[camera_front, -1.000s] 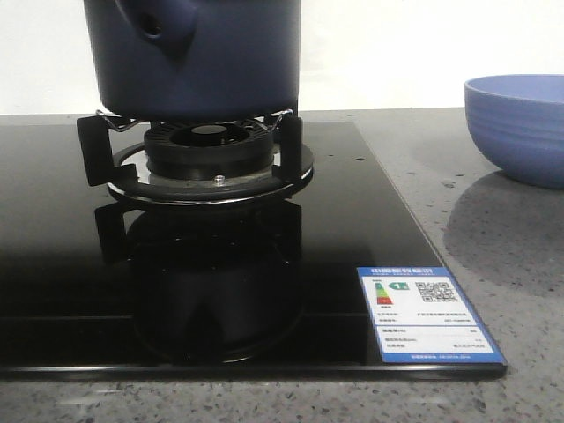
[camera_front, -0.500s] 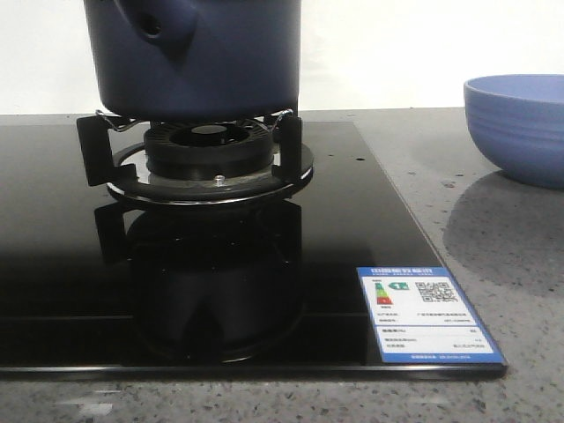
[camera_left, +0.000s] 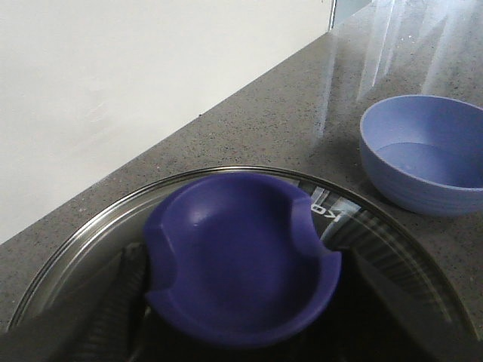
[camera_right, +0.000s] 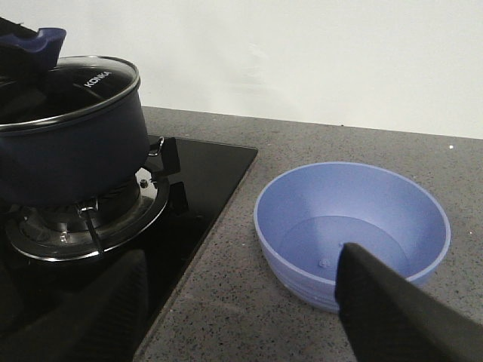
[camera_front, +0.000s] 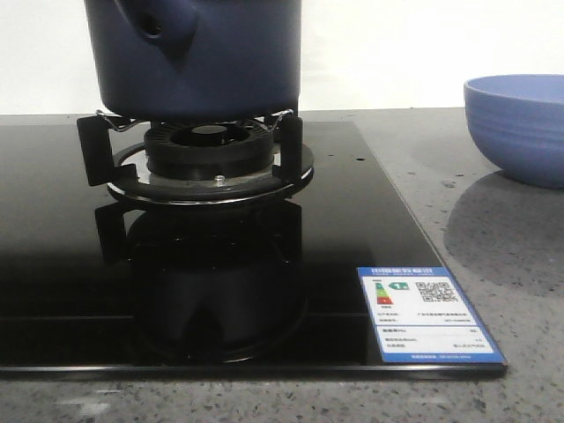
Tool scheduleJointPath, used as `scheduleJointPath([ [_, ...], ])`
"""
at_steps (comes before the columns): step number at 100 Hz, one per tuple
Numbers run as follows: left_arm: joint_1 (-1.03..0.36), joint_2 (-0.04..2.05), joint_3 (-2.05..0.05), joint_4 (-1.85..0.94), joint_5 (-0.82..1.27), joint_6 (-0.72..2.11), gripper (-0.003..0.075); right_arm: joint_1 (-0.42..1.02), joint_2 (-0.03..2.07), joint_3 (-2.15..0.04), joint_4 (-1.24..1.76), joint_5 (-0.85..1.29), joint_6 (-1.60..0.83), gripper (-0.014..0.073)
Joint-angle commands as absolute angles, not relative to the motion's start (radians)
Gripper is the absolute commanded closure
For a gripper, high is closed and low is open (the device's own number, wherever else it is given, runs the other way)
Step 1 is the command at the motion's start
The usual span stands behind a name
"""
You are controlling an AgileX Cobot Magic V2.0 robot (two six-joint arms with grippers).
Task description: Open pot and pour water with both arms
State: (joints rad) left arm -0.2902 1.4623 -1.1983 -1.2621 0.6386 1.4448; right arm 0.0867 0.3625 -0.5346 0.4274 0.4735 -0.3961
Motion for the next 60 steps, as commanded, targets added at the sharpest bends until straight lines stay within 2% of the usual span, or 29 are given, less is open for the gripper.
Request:
scheduleJointPath([
  [1, -0.297, 1.440, -1.234, -1.318, 0.623, 1.449, 0.0260, 0.090, 0.378, -0.571, 0.434, 0.395, -0.403, 0.0114],
  [33, -0.297, 1.440, -1.234, -1.381, 0.614, 1.472, 0.0267, 0.090, 0.378, -0.571, 0.434, 0.395, -0.403, 0.0114],
  [60, -0.297, 1.440, -1.234, -1.389, 0.614, 1.476, 0.0412, 0.090, 0.378, -0.571, 0.434, 0.395, -0.403, 0.0114],
])
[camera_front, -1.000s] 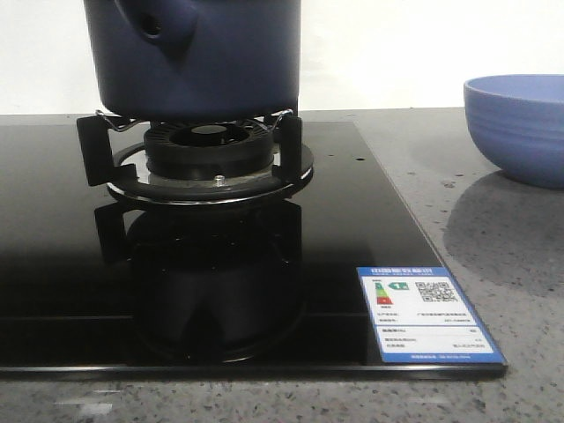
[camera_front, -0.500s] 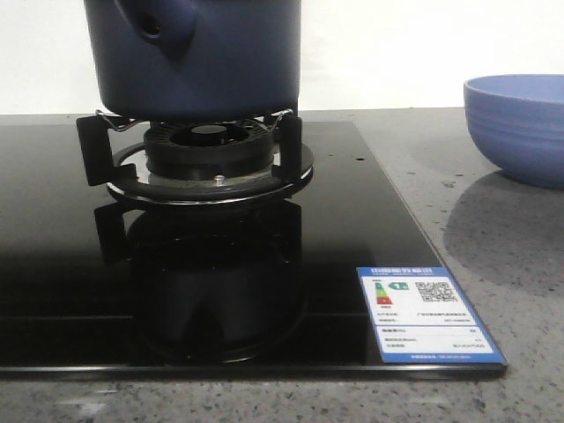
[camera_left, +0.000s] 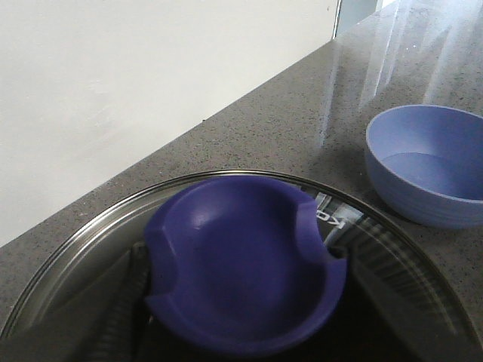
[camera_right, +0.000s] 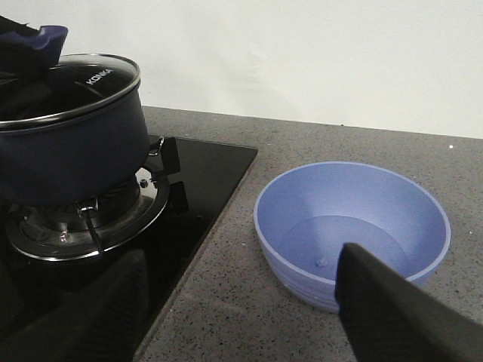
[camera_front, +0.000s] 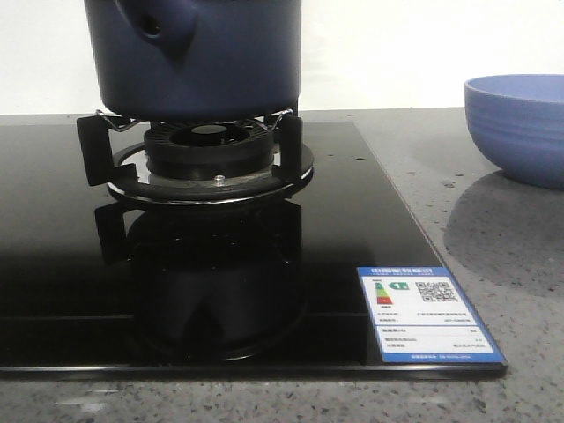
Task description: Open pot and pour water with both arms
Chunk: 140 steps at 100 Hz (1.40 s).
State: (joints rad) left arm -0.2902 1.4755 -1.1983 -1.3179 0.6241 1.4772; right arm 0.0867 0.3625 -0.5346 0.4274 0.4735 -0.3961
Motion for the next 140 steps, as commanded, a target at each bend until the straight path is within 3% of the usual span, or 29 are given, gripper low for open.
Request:
scheduleJointPath([
  [1, -0.297, 1.440, -1.234, -1.389, 0.614, 1.476, 0.0414, 0.090, 0.378, -0.571, 0.434, 0.395, -0.403, 0.0114],
  [43, -0.257, 1.369, -1.293, -1.390, 0.620, 1.476, 0.0415, 0.088, 0.440, -0.593, 0.434, 0.421, -0.378, 0.0115],
  [70, -0.104, 1.316, -1.328, -1.390, 0.628, 1.429, 0.0415, 0.086, 0.704, -0.797, 0.417, 0.499, -0.361, 0.0133],
  [89, 0.013, 1.316, -1.328, -1.390, 0.703, 1.387, 0.0414, -0.007, 0.928, -0.993, 0.274, 0.603, -0.223, 0.0133],
  [99, 0.033, 1.316, -1.328, -1.390, 0.715, 1.387, 0.0412, -0.092, 1.055, -1.107, 0.247, 0.719, -0.209, 0.0133],
  [116, 0.035, 1.316, -1.328, -1.388, 0.717, 1.387, 0.0330, -0.181, 1.253, -1.246, 0.239, 0.863, -0.188, 0.0133],
  [140, 0.035, 1.316, -1.328, -1.388, 0.711, 1.387, 0.0331, -0.221, 1.428, -1.278, 0.173, 0.907, -0.188, 0.0134],
])
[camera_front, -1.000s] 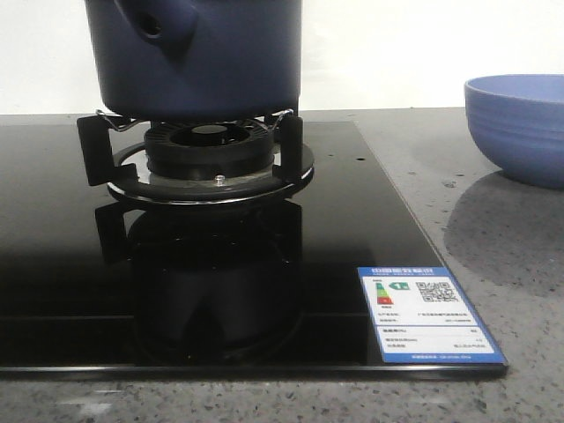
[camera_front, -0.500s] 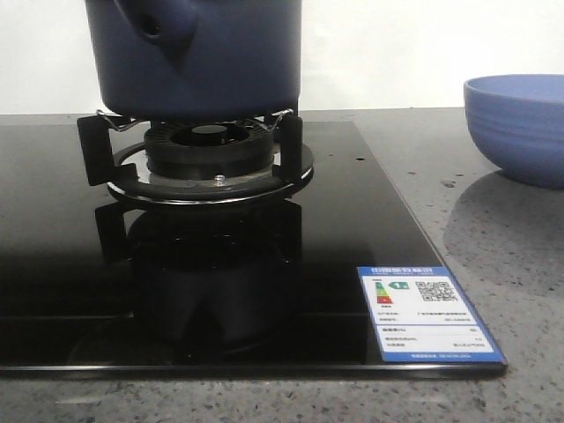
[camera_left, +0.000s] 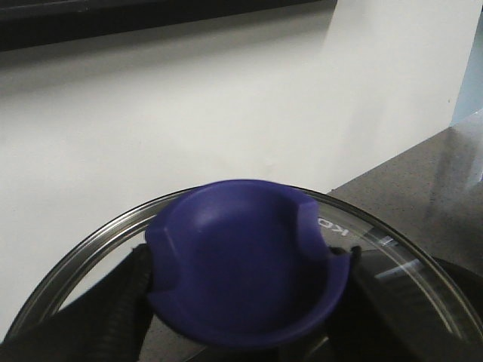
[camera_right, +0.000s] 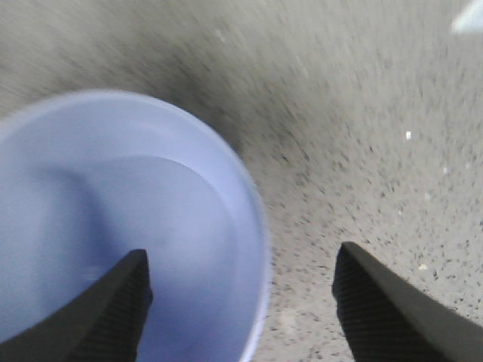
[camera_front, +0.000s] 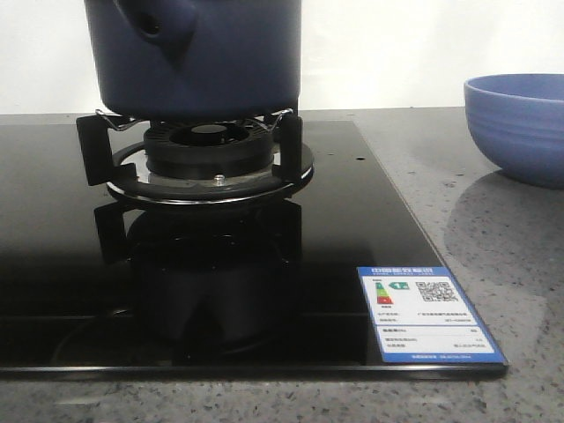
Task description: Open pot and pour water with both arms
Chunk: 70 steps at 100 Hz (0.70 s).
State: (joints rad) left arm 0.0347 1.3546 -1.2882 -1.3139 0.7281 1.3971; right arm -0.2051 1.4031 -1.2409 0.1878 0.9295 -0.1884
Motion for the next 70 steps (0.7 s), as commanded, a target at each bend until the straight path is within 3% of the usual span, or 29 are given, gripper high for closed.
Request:
scheduleJointPath([
  [1, 0.035, 1.316, -1.328, -1.388, 0.710, 1.387, 0.0331, -0.220, 1.432, -1.278, 0.173, 0.907, -0.188, 0.0134],
  [12, 0.035, 1.316, -1.328, -1.384, 0.693, 1.387, 0.0331, -0.220, 1.477, -1.278, 0.173, 0.907, -0.188, 0.0207],
  [39, 0.035, 1.316, -1.328, -1.375, 0.672, 1.387, 0.0331, -0.220, 1.496, -1.278, 0.175, 0.888, -0.192, 0.0665],
  [70, 0.035, 1.319, -1.328, -1.353, 0.639, 1.380, 0.0331, -0.209, 1.496, -1.370, 0.216, 0.965, -0.193, 0.0655],
])
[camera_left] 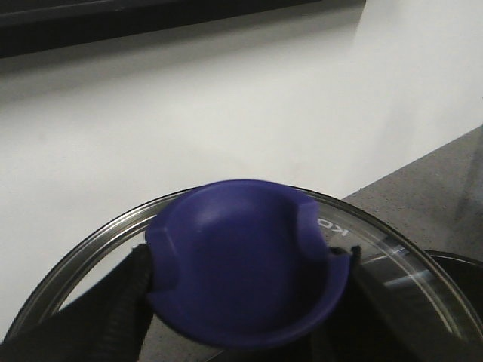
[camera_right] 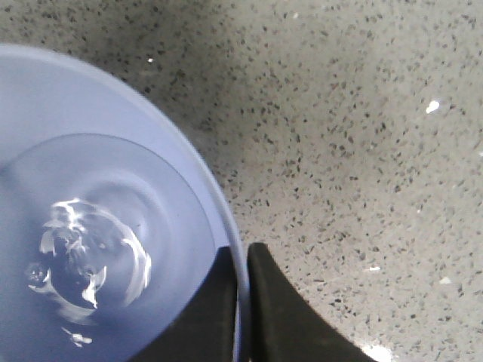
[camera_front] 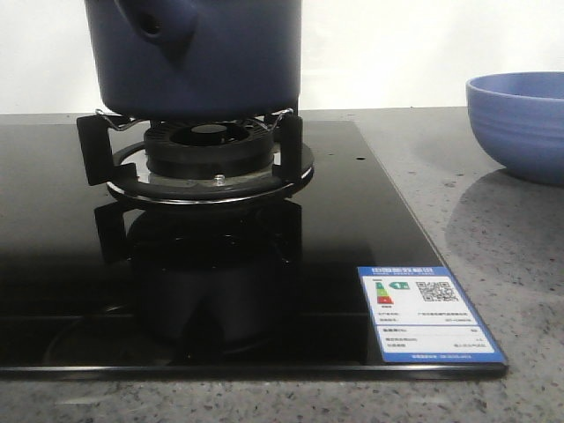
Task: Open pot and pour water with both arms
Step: 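Grasp the light blue bowl rim with right gripper, lift over pot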
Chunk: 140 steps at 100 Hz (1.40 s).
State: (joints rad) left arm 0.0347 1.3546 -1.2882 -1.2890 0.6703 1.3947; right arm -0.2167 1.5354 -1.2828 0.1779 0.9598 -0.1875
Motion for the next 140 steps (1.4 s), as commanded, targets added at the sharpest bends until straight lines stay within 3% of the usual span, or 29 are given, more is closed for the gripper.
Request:
scheduleJointPath([
  [1, 0.035, 1.319, -1.326, -1.353, 0.639, 1.380, 0.0331, -0.204, 1.496, -1.376, 0.218, 0.970, -0.193, 0.0655],
  [32, 0.062, 1.343, -1.326, -1.353, 0.642, 1.343, 0.0331, -0.059, 1.534, -1.669, 0.220, 1.130, -0.160, 0.0634],
  [79, 0.146, 1.358, -1.326, -1.360, 0.705, 1.330, 0.0331, 0.249, 1.821, -2.260, 0.221, 1.244, -0.100, 0.0634],
  [105, 0.146, 1.358, -1.326, -1.354, 0.701, 1.332, 0.0331, 0.350, 1.899, -2.344, 0.246, 1.141, -0.100, 0.0634],
  [140, 0.181, 1.358, -1.326, -1.349, 0.700, 1.332, 0.0331, 0.375, 1.897, -2.370, 0.290, 1.038, -0.116, 0.0634],
])
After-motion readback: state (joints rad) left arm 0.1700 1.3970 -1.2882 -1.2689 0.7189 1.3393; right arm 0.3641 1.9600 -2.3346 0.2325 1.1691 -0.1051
